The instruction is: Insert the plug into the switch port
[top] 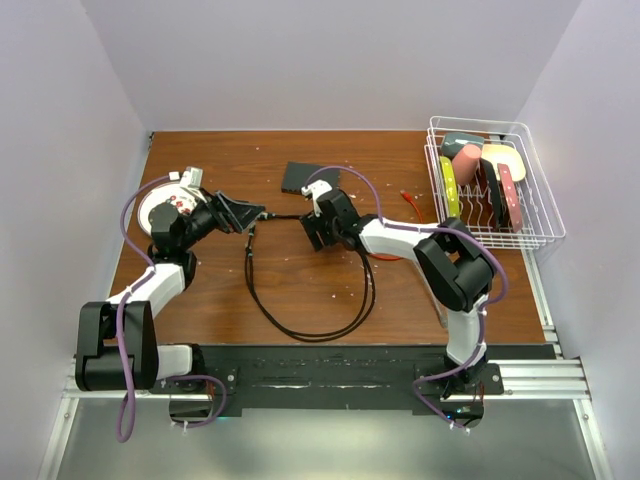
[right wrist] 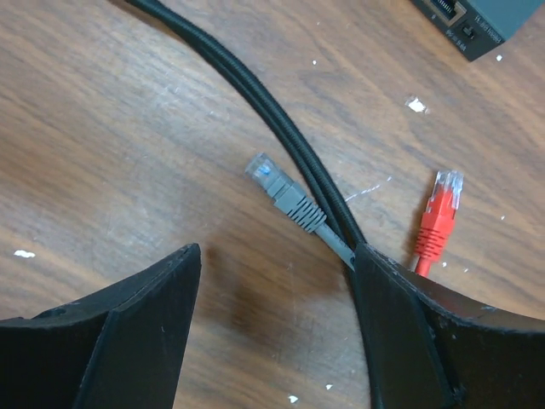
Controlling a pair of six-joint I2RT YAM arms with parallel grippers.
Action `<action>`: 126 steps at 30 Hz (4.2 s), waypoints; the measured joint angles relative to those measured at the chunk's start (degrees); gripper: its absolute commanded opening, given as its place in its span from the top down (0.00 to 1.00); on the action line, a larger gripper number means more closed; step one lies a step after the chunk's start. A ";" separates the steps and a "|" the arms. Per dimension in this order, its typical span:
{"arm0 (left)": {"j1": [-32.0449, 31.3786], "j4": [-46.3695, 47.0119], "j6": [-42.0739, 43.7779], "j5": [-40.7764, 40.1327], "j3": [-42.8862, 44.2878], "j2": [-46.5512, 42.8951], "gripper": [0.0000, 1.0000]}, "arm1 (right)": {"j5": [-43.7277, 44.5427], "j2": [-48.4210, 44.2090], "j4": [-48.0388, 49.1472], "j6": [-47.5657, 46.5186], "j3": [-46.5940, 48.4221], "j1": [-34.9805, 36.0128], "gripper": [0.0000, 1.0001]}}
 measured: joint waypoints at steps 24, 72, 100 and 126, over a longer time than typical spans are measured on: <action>0.00 0.63 0.02 1.64 0.00 -0.13 0.00 | 13.03 6.43 -3.50 -2.95 7.69 0.07 0.98; -4.66 7.30 -7.96 3.48 0.00 -5.38 0.30 | -32.30 -25.20 12.24 8.81 -7.43 2.62 1.00; -9.35 14.45 -11.78 4.42 1.84 -1.55 1.00 | -32.33 -25.64 12.79 9.94 -7.39 3.82 0.61; -9.35 12.46 -12.85 3.67 2.80 -0.59 1.00 | -15.72 -28.39 9.11 6.23 -6.56 9.03 0.55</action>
